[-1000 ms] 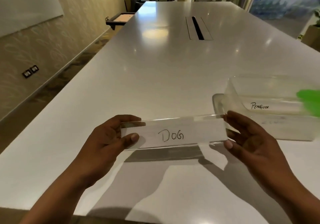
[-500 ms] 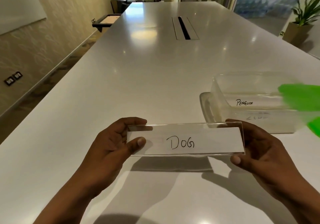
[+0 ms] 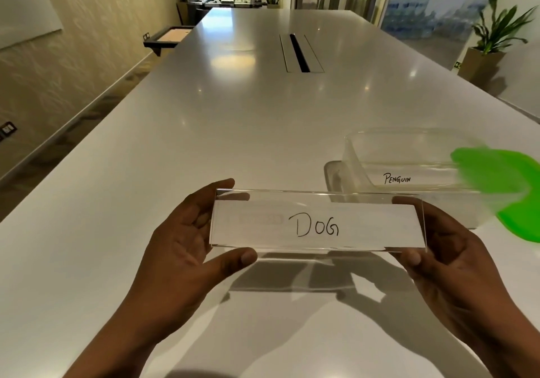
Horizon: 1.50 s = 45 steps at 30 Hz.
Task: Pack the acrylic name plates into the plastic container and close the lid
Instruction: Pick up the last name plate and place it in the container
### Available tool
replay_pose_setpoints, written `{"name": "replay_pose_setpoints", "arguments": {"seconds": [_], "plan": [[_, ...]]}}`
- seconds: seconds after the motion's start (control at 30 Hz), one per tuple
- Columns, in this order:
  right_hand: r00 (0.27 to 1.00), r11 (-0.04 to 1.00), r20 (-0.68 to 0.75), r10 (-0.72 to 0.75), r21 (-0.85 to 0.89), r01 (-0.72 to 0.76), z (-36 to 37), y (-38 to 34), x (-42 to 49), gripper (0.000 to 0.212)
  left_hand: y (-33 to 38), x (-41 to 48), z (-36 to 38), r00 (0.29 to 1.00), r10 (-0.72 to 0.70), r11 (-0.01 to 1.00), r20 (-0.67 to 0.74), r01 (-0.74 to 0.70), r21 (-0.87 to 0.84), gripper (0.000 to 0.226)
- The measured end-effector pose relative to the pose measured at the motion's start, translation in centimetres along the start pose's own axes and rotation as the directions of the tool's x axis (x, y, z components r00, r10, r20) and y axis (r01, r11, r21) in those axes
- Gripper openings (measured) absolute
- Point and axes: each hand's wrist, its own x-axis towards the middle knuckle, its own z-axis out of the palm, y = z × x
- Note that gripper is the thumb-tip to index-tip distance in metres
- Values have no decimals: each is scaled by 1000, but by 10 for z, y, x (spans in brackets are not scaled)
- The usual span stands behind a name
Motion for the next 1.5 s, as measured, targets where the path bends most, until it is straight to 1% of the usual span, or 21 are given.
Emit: {"name": "replay_pose_setpoints", "arguments": {"seconds": [0.2, 0.37, 0.5, 0.7, 0.83, 0.97, 1.13, 1.23, 1.3, 1.4, 1.47, 1.5], "plan": [[1000, 1000, -8, -12, 13, 12, 1, -4, 2, 58, 2, 0, 3, 998, 37, 999, -54, -38, -24, 77], [1000, 999, 22, -18, 28, 17, -1, -5, 5, 59, 1, 0, 6, 998, 32, 998, -57, -36, -59, 75], [1000, 999, 5, -15, 45, 15, -2, -4, 7, 58, 0, 1, 7, 998, 32, 994, -49, -38, -106, 72], [1000, 999, 19, -21, 42, 20, 0, -3, 8, 56, 0, 3, 8, 999, -9, 980, -40, 1, -199, 80], [1000, 999, 20, -14, 41, 14, 2, -3, 9, 56, -2, 3, 7, 999, -13, 977, -41, 4, -213, 79], [1000, 1000, 12, -8, 30, 7, 2, -3, 9, 57, -4, 4, 6, 999, -6, 977, -48, -4, -212, 73], [1000, 999, 14, -1, 38, 1, 3, -2, 10, 58, -1, 4, 6, 999, -12, 979, -47, 2, -202, 78], [1000, 1000, 23, 5, 5, -5, 0, -3, 9, 58, 0, 4, 5, 999, -14, 978, -44, 5, -211, 77], [998, 999, 52, 20, -49, -17, -3, -5, 11, 62, 1, 5, 4, 999, -17, 979, -40, 9, -206, 79], [989, 997, 141, 41, -74, -31, -9, -15, 18, 82, 2, 5, 5, 999, -21, 985, -47, 12, -172, 80], [989, 997, 143, 47, -70, -38, -13, -27, 23, 92, 3, 5, 8, 999, -23, 987, -47, 15, -160, 80], [989, 996, 142, 39, -90, -26, -16, -34, 26, 92, 3, 6, 11, 999, -19, 989, -36, 14, -148, 80]]}}
